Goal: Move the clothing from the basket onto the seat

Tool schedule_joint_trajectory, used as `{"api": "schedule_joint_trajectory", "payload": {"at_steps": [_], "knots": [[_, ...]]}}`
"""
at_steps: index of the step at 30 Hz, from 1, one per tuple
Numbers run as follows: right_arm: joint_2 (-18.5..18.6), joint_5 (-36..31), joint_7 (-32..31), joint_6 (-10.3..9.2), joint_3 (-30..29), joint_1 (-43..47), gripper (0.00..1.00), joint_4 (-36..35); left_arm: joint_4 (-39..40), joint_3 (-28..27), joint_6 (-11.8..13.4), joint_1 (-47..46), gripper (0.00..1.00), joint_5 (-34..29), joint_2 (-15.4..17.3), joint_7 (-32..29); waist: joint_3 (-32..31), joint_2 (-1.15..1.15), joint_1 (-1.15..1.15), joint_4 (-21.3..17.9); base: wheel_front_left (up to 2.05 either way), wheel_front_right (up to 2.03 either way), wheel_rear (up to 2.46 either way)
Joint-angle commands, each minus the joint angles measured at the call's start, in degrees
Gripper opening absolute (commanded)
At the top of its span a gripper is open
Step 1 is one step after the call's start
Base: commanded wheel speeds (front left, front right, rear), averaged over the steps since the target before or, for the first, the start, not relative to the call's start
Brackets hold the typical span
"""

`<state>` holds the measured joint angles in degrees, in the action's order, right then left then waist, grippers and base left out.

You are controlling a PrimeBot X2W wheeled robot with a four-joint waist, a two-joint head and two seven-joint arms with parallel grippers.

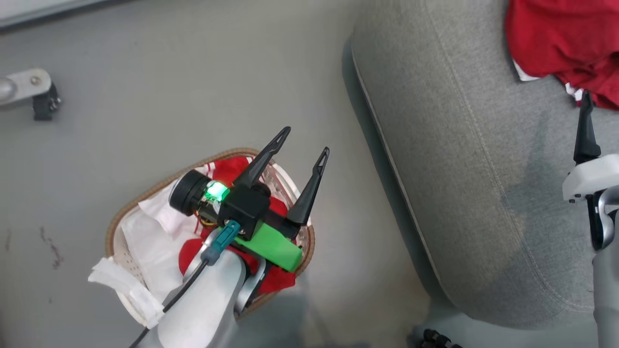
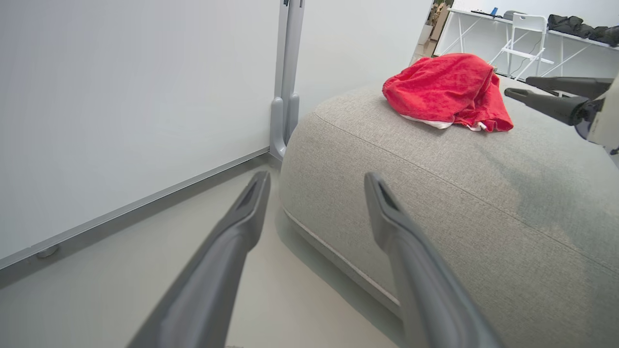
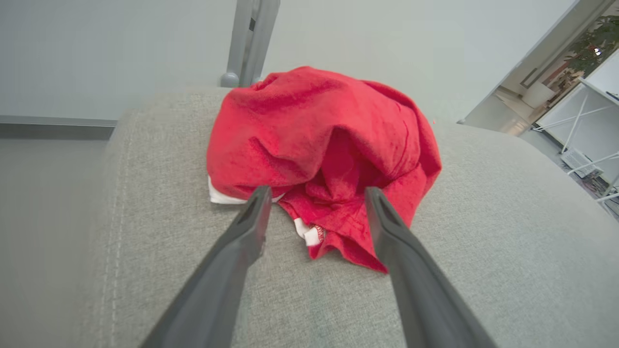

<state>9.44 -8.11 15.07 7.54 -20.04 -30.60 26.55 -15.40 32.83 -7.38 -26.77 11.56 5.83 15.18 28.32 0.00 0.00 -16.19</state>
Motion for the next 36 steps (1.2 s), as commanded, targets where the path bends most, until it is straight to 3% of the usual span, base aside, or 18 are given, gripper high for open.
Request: {"api": "schedule_joint_trajectory", "payload": {"at_steps": [1, 13, 21, 36], "knots": [[0.1, 0.92, 0.15, -0.09, 0.7, 1.85, 1.0, -1.95, -0.41, -0.77, -0.11, 1.49, 1.0, 0.56, -0.4, -0.05, -5.62, 0.0, 0.0, 1.94, 0.0, 0.0, 0.0], [-2.5, 6.21, 0.15, -0.09, 7.81, 10.0, 1.0, -9.66, -3.68, -9.75, 0.47, 8.28, 1.0, -0.77, -2.46, -0.04, -14.69, 0.0, 0.0, 11.84, 0.0, 0.0, 0.0], [-4.5, 7.42, 0.15, -0.09, 12.73, 11.88, 1.0, -7.77, -6.17, -15.87, 1.31, 11.45, 1.0, -1.68, -2.73, -0.05, -17.96, 0.0, 0.0, 17.29, 0.0, 0.0, 0.0], [-6.21, 9.44, 0.15, -0.09, 17.81, 16.44, 1.0, -3.64, -7.69, -29.38, 2.41, 17.57, 1.0, -3.19, -2.82, -0.04, -22.97, 0.0, 0.0, 21.25, 0.0, 0.0, 0.0]]}}
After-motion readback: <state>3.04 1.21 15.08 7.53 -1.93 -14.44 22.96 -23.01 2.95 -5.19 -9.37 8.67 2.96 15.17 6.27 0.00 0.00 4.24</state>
